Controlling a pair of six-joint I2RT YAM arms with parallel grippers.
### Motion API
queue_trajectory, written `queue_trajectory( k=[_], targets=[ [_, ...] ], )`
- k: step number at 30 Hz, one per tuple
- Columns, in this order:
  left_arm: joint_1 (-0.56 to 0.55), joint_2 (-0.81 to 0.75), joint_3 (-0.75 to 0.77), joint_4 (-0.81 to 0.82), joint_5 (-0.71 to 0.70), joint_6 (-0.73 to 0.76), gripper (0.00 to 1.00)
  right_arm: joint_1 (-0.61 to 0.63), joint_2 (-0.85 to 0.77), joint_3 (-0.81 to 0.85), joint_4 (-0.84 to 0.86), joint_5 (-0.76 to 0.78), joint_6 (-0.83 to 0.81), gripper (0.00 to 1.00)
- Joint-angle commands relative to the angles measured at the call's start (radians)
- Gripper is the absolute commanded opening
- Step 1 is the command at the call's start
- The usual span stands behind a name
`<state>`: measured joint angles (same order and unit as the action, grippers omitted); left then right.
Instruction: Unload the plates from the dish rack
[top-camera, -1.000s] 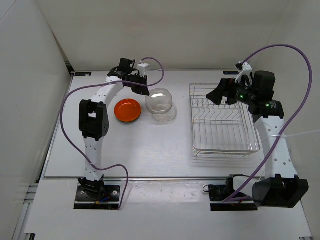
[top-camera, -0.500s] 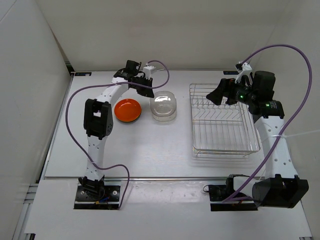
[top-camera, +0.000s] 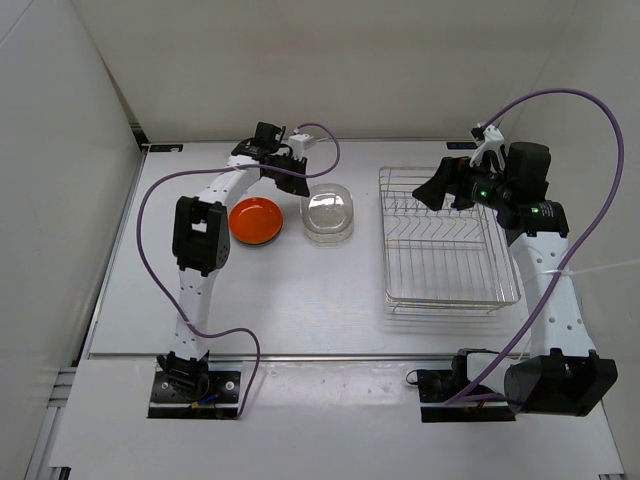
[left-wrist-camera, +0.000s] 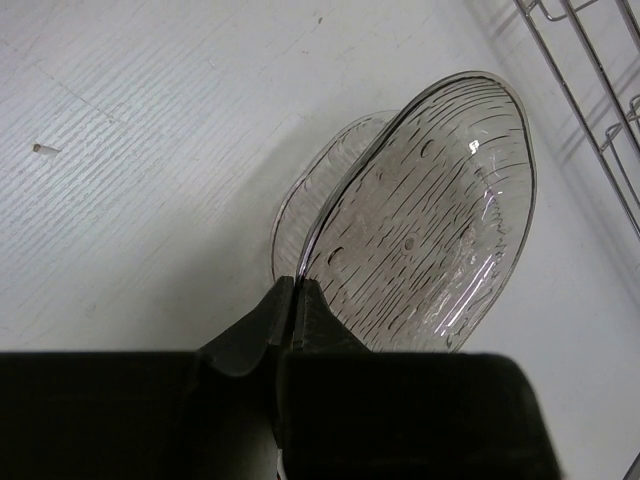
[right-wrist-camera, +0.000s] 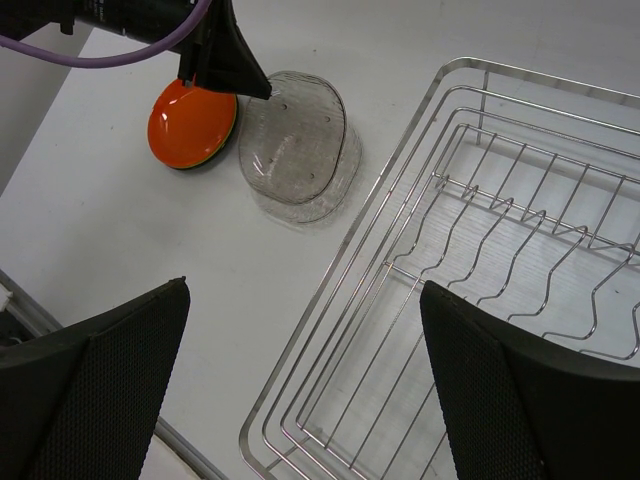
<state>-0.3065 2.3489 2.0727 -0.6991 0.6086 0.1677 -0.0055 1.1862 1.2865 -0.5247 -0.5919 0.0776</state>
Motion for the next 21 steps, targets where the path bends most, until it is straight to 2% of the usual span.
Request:
queue_trajectory(
  k=[1,21],
  targets=[
    [-0.014,-0.013,0.029,0.009,0.006,0.000,0.10,-0.004,-0.011,0.042,0.009,-0.017,-0.009,0.99],
    [-0.032,0.016,0.010,0.027,-0.066,-0.022,0.10,-0.013,-0.030,0.033,0.009,-0.028,0.001,0.99]
  ],
)
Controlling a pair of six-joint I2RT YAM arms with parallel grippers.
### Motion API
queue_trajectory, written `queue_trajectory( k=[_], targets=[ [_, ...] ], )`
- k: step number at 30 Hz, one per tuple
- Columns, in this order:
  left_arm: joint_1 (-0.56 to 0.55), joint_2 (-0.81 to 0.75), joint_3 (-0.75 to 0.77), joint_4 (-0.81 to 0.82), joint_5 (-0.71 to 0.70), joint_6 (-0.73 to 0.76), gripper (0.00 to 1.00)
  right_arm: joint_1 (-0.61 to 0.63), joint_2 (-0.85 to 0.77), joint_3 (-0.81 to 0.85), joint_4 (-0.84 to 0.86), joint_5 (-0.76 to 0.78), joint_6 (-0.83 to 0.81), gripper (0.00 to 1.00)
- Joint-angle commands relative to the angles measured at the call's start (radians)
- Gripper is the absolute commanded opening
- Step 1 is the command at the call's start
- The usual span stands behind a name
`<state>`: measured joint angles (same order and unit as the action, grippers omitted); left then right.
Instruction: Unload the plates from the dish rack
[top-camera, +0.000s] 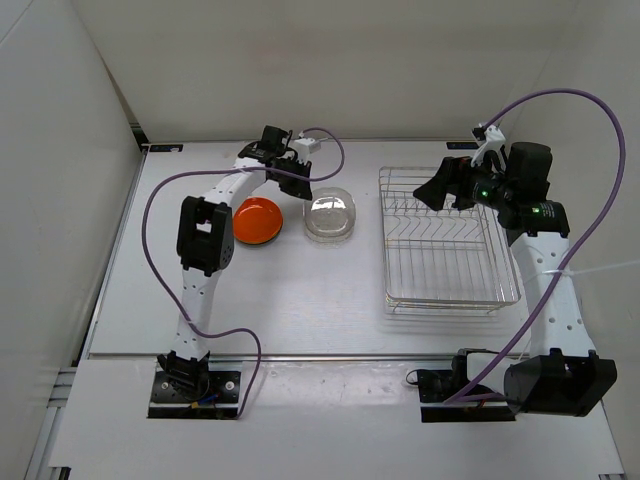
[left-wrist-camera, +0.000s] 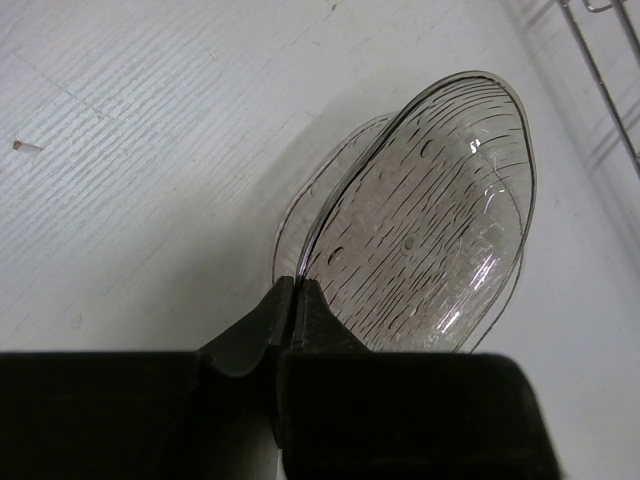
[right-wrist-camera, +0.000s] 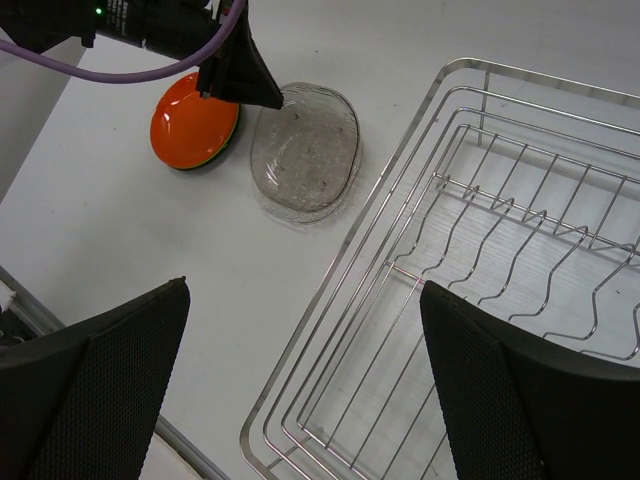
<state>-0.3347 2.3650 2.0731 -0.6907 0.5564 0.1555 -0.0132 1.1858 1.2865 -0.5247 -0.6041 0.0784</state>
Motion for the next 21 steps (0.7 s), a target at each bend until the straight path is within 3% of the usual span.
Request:
queue_trajectory(
  k=[1,13,21],
  targets=[
    [-0.004,0.000,0.001,0.019,-0.013,-0.010,0.10,-0.005,-0.029,0.033,0.009,-0.016,0.000,0.99],
    [-0.004,-0.020,-0.028,0.019,-0.023,-0.010,0.22,-0.005,-0.029,0.023,0.019,-0.025,0.000,0.99],
    [-0.004,-0.038,0.001,0.019,-0.032,-0.010,0.41,-0.014,-0.038,0.014,0.019,-0.034,0.000,0.99]
  ],
)
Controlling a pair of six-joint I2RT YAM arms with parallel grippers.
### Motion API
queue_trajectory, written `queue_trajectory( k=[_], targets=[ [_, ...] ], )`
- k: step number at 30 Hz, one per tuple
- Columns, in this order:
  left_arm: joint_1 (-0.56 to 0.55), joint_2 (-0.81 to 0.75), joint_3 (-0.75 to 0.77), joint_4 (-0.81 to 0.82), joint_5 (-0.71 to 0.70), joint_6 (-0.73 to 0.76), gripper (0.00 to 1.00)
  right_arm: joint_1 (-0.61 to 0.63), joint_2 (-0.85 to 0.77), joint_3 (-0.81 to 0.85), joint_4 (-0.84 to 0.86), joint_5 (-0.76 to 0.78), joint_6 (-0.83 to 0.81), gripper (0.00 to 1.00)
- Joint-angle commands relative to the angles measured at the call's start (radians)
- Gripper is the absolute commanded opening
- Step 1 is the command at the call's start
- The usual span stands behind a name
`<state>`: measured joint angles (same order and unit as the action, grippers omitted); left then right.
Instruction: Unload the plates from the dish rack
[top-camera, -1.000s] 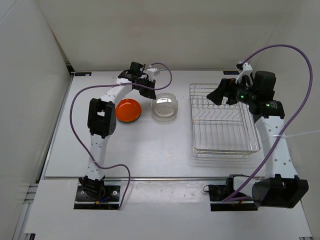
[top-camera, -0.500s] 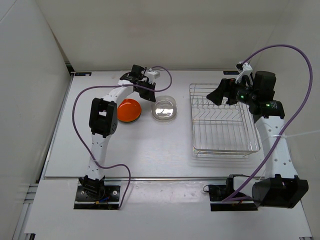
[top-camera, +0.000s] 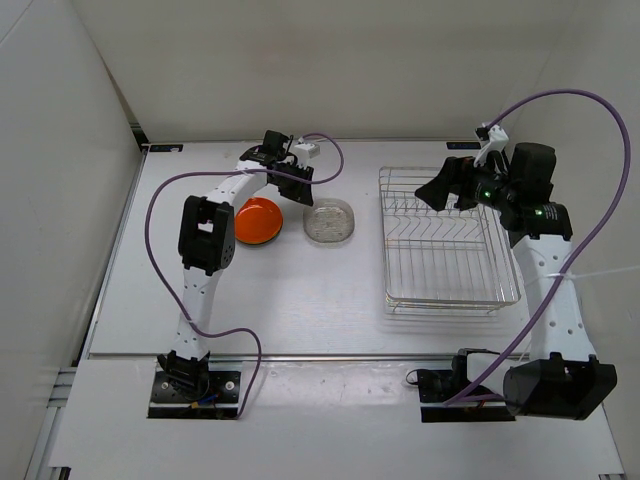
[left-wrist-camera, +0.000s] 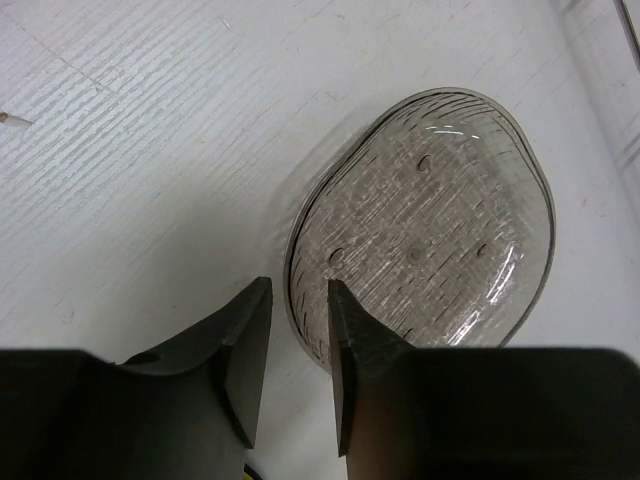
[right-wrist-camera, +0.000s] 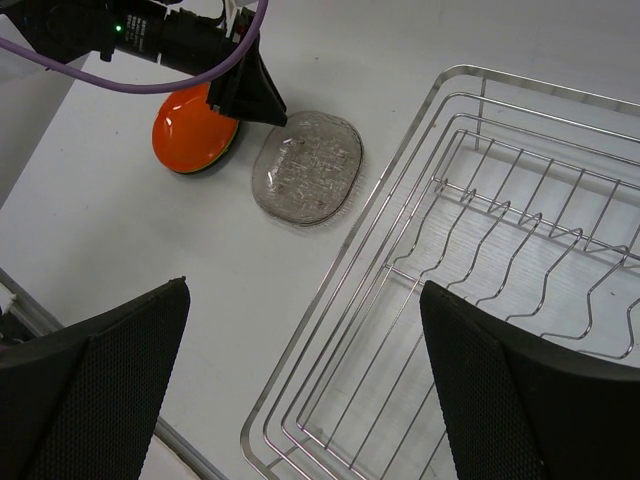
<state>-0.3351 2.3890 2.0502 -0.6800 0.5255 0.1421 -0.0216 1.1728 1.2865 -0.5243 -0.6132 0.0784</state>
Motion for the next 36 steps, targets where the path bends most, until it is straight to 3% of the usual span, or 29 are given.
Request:
queue_trajectory(
  k=[1,7,8,10,11,16,20,25,28,36],
  targets=[
    [-0.004,-0.062,0.024,0.008,-0.001,0.004,0.41,-0.006,-0.025,0.014,0.018,-0.025,0.000,0.99],
    [-0.004,-0.096,0.044,-0.001,-0.001,0.004,0.45,-0.006,-0.035,0.014,0.018,-0.034,0.000,0.99],
    [-0.004,-0.114,0.044,-0.001,-0.013,0.004,0.51,-0.006,-0.035,0.005,0.018,-0.034,0.000,0.99],
    [-0.004,-0.166,0.053,-0.010,-0.057,0.004,0.76,-0.015,-0.035,0.005,0.027,-0.010,0.009,0.99],
    [-0.004,-0.191,0.044,-0.010,-0.077,0.004,1.00,-0.027,-0.035,0.005,0.027,0.024,0.009,0.99],
    [0.030,-0.330,0.056,-0.047,-0.225,0.004,1.00,-0.050,0.036,0.078,-0.038,0.168,-0.035,0.99],
    [0.079,-0.448,0.094,-0.134,-0.378,0.004,1.00,-0.072,0.201,0.232,-0.163,0.272,-0.103,0.99],
    [0.177,-0.617,-0.050,-0.135,-0.535,-0.032,1.00,-0.172,0.295,0.284,-0.154,0.381,-0.161,0.99],
    [0.266,-0.682,-0.105,-0.167,-0.556,-0.044,1.00,-0.239,0.349,0.330,-0.154,0.406,-0.170,0.99],
    [0.533,-0.818,-0.297,-0.156,-0.444,-0.024,1.00,-0.337,0.383,0.372,-0.190,0.477,-0.224,0.99]
  ],
)
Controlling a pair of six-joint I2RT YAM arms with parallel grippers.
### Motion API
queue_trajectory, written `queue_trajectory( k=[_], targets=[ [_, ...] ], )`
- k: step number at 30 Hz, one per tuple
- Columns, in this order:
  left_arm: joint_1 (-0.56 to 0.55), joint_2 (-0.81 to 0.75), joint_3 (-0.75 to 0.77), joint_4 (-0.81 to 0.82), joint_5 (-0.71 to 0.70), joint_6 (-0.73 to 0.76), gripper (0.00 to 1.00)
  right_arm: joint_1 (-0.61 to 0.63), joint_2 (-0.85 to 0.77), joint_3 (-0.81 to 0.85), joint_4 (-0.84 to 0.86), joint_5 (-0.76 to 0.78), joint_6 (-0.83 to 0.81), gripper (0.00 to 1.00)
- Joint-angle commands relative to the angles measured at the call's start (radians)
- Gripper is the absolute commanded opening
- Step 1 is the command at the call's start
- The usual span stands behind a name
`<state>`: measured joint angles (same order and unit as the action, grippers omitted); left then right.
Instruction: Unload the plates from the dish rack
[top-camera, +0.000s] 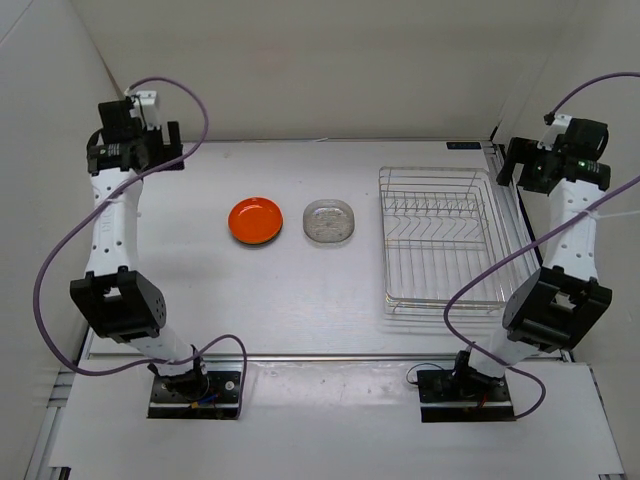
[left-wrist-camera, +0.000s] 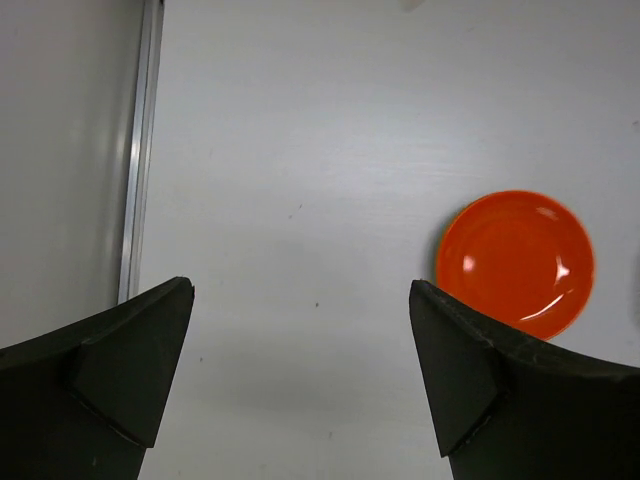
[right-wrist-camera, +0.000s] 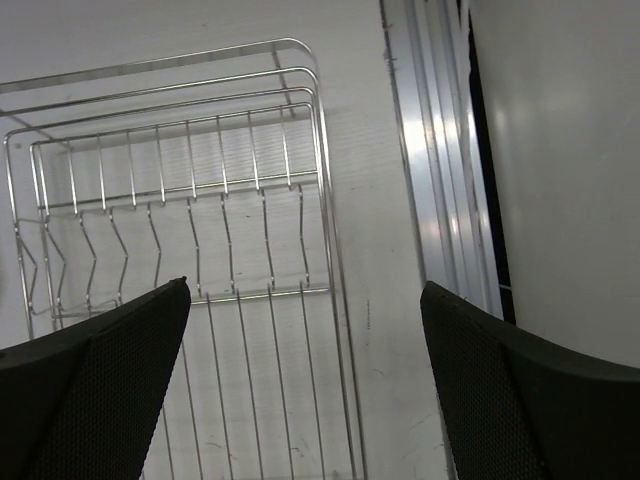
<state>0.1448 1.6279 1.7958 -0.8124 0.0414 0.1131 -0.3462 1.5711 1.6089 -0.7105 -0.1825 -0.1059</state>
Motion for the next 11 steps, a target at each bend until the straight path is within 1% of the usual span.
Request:
queue_trajectory(
  k=[1,2,6,11],
  targets=[
    [0.071,-0.071,-0.062,-0.024,0.067,0.016,1.00,-0.029,-0.016,0.049,-0.004,0.046,-0.049,0.99],
    [0.102,-0.071,-0.073,-0.024,0.068,0.016,1.00,-0.040,-0.016,0.049,-0.004,0.046,-0.049,0.99],
    [0.159,-0.083,-0.087,-0.013,0.101,0.025,1.00,-0.050,-0.016,0.040,-0.013,0.046,-0.049,0.99],
    [0.177,-0.065,-0.098,-0.013,0.132,0.025,1.00,-0.050,-0.025,0.040,-0.014,0.037,-0.049,0.99]
  ],
)
